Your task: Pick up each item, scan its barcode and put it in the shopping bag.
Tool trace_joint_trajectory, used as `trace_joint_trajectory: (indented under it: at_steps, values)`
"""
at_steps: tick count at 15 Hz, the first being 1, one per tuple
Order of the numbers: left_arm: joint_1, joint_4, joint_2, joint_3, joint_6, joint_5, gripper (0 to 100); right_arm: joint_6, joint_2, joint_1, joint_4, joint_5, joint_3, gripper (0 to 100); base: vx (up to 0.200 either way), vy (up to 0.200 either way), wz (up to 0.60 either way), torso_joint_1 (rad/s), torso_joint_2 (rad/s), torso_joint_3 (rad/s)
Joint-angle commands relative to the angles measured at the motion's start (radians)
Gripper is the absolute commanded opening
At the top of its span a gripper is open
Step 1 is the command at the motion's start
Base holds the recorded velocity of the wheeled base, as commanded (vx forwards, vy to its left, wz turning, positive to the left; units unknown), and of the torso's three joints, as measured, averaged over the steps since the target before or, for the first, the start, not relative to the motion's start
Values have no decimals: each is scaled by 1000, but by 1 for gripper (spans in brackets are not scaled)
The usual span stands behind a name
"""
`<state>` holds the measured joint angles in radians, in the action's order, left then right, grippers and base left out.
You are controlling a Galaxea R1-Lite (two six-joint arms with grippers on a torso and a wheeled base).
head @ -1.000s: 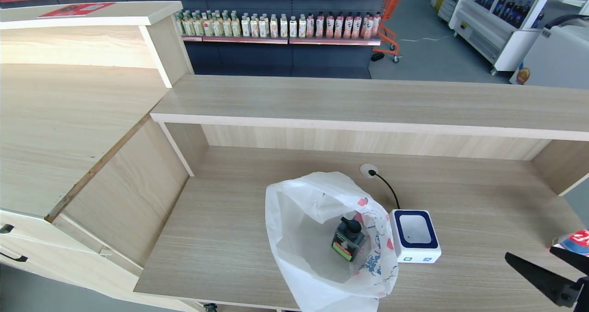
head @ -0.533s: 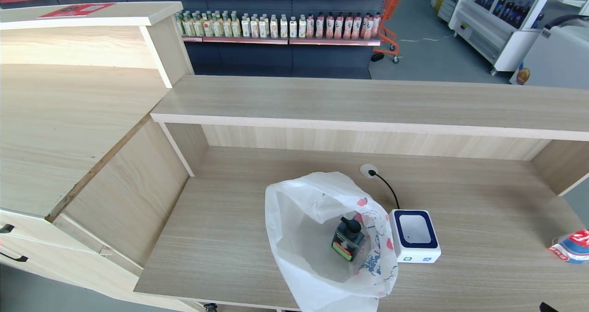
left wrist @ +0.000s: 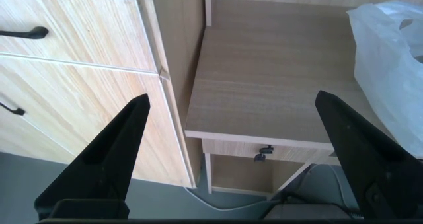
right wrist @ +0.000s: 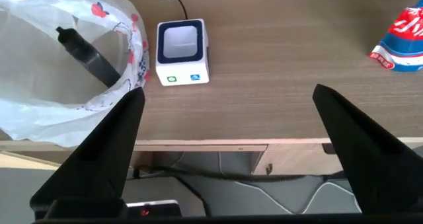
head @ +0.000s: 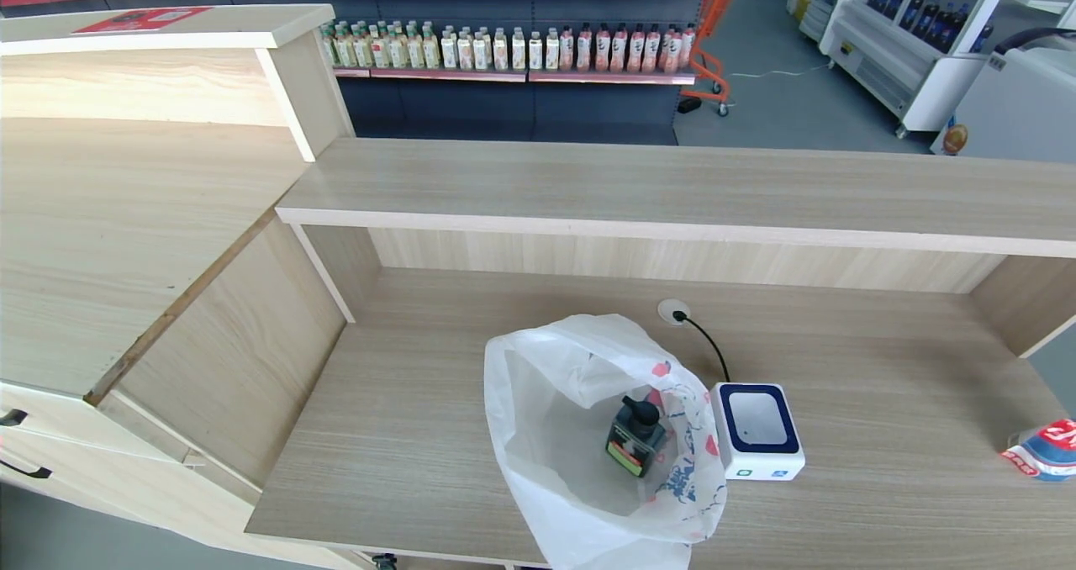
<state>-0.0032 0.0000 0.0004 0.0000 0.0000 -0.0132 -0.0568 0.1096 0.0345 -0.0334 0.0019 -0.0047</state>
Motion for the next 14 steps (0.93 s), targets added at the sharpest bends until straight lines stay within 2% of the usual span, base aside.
trace_joint_trajectory:
  at_steps: [1, 6, 8, 14]
  values:
    - [0, 0, 0, 0, 0, -1, 100, -5, -42, 1, -6, -3, 5, 100, 0, 0, 0, 0, 0, 0]
    - [0, 0, 0, 0, 2, 1, 100, -3, -42, 2, -5, -2, 5, 100, 0, 0, 0, 0, 0, 0]
    - [0, 0, 0, 0, -14, -1, 100, -5, -42, 2, -5, -3, 5, 100, 0, 0, 0, 0, 0, 0]
    - [0, 0, 0, 0, -8, -1, 100, -6, -42, 1, -6, -5, 5, 100, -200, -200, 0, 6, 0, 2]
